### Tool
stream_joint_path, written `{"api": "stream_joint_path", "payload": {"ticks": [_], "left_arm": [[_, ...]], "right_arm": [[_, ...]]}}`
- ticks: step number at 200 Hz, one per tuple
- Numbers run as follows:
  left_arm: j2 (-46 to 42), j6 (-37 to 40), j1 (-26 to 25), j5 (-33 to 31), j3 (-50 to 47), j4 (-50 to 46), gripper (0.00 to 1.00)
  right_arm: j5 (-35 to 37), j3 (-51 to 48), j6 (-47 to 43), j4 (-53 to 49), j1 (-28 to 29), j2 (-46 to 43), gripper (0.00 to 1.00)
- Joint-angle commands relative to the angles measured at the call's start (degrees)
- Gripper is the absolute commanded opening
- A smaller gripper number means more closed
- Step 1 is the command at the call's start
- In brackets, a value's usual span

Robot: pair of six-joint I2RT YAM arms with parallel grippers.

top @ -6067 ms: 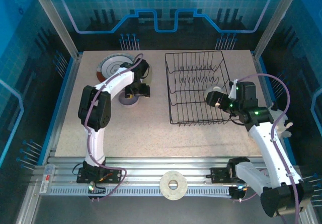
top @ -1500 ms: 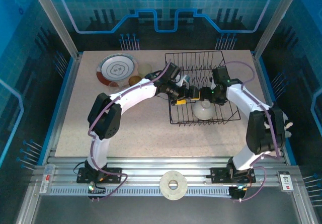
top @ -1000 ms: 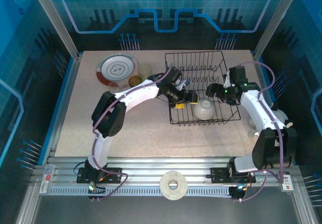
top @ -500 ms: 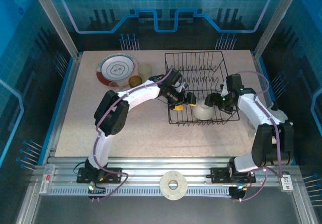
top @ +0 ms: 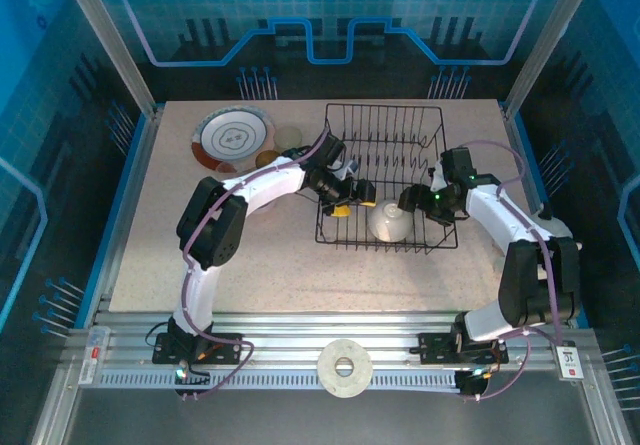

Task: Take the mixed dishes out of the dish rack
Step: Rotate the dish rack at the center of the table, then fasten the bowl onto the dish rack.

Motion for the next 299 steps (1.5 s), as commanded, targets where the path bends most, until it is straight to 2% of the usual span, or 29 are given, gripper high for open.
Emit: {"api": "stream_joint_path", "payload": {"ticks": [1,94,153,208,256,299], "left_arm": [[-1.89,0.30,0.16,1.73,-1.08,0.16,0.87],[-1.23,-0.30,-0.51,2.19,-0.71,0.79,0.88],[-1.24,-2.36,-0.58,4.29,-1.05,3.06,0.91],[-3.11,-6.35,0.20,1.68,-4.46,6.57,0.98],[-3.15,-6.95,0.23,1.14,-4.88,6.73,0.99],[-2.68,-9.95,0.10,4.51,-6.04,11.49,0.99]], "right_arm": [[-4.00,-1.67,1.27,1.99,0.85,0.06,0.79],[-1.83,-4.39,1.11,2.59,1.98,1.77,0.77],[-4.03,-8.32,2.25,6.00,1.23,3.82,0.63],[-5.43,-10.93,3.05,8.29,-0.41,4.60,0.53],[-6.41,-13.04,4.59,10.89,-2.03,4.90,0.49],[-5.92,-13.21,5.54,10.82,-2.51,4.55,0.44]]}}
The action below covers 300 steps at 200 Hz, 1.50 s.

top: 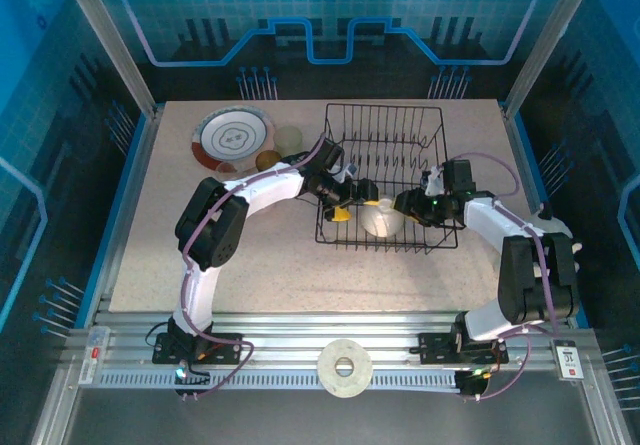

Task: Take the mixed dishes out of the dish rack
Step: Fasten the bowl onto the dish rack, then pick up the bowl from the dish rack.

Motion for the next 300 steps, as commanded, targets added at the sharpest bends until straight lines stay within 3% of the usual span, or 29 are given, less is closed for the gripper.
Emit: {"api": "stream_joint_path", "payload": {"ticks": [1,182,260,300], "left_arm": [[-1.91,-2.58,0.19,2.80,-1.18,2.98,0.99],[2.51,-5.27,-2.27,4.32,0.91,4.26,0.99],[3.80,-10.89,-3.10,6.48,-1.08,13.72,0.99],[3.67,-16.32,-3.24,8.31,-4.71,23.23,0.95]], "right_arm": [[8.05,-3.77,1.04,-7.32,-1.12,3.38,0.44],[7.56,-4.27,3.56,-6.25,-2.02,3.63,0.37],[7.36,-4.09,4.09,-6.22,-2.21,3.97,0.33],[6.92,-3.87,4.33,-6.01,-2.30,4.38,0.33]]}}
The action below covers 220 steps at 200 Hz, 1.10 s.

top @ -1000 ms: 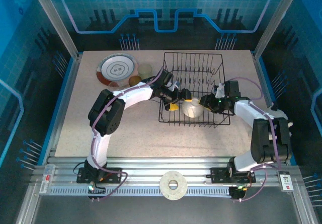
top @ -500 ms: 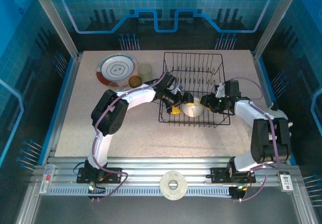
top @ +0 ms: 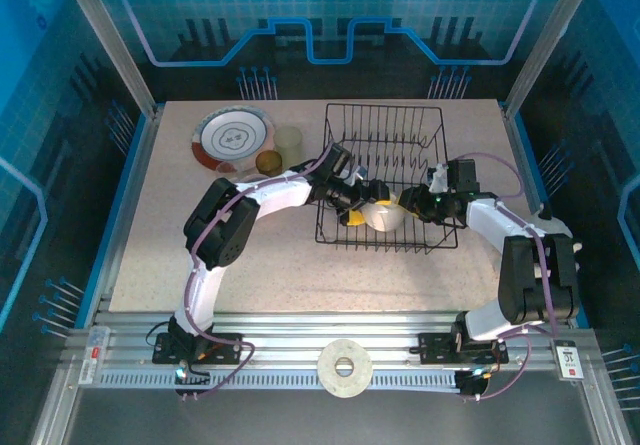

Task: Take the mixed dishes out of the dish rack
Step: Pick up the bowl from the dish rack.

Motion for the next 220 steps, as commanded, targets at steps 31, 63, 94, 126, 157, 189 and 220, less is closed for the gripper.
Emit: {"api": "stream_joint_path", "payload": {"ticks": [31,63,94,126,157,189,220], "left_arm": [[-1.60,-7.34,-0.75,3.19,-5.07,14.19,0.85],[-3.64,-10.40,-1.25,3.13,-7.64,19.87,0.76],[-4.18,-13.40,-1.77,2.94,-8.97,26.02,0.66],[-3.65,-15.04,-2.49,2.94,-8.26,29.79,0.56],[-3.57,-16.04,-2.88,2.79,-8.56,32.48,0.53],[-2.87,-18.02,-3.09,2.63,-9.13,36.74,0.49],[-1.32,-19.76,-3.25,2.44,-8.61,39.59,0.41]], "right_arm": [[6.78,-2.63,0.79,-9.33,-0.93,4.14,0.33],[6.26,-1.20,0.79,-9.80,-0.98,2.46,0.33],[6.34,1.21,0.44,-11.98,-0.98,0.72,0.34],[5.71,2.80,0.61,-13.08,-1.10,-0.32,0.34],[5.11,3.68,0.79,-13.50,-1.40,-0.98,0.35],[4.77,4.08,0.88,-14.13,-1.50,-0.81,0.35],[4.82,7.12,0.63,-15.00,-1.50,-0.73,0.35]]}}
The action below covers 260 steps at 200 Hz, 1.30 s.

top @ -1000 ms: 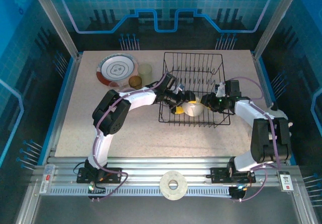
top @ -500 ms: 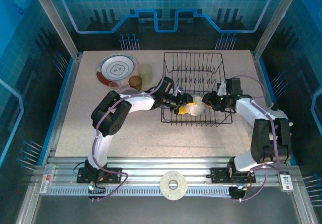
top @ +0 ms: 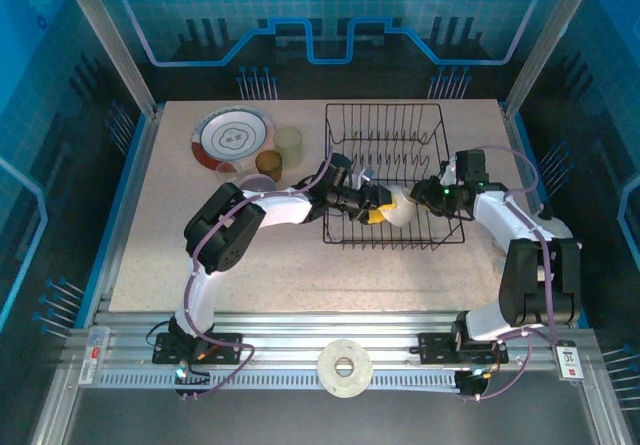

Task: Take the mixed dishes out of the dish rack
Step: Pick up the bowl from the dish rack.

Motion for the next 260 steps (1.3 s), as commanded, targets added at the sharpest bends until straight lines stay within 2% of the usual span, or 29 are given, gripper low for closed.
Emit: {"api": "stream_joint_path", "payload": {"ticks": [1,77,138,190,218,260], "left_arm": [[0.06,-2.29,-0.57,0.29,1.03,9.42,0.41],[4.51,-6.15,-0.98,-0.63,2.76,15.22,0.21],[5.82,-8.03,-1.33,-1.11,3.52,18.34,0.00],[4.86,-11.14,-1.32,-0.85,4.39,23.56,0.00],[2.35,-11.13,-1.29,-0.63,5.62,24.23,0.00],[-0.76,-11.37,-1.30,-0.28,7.97,25.11,0.00]], "right_arm": [[-2.04,1.17,-0.27,-6.75,0.73,0.65,0.35],[-2.04,2.19,-0.37,-6.91,0.64,1.18,0.35],[-1.53,3.85,-0.68,-7.97,0.69,0.84,0.35],[0.88,6.64,-2.32,-11.06,0.42,-1.68,0.37],[2.44,7.25,-2.61,-11.67,0.32,-5.44,0.47],[3.13,7.81,-2.49,-12.07,0.13,-11.68,0.77]]}}
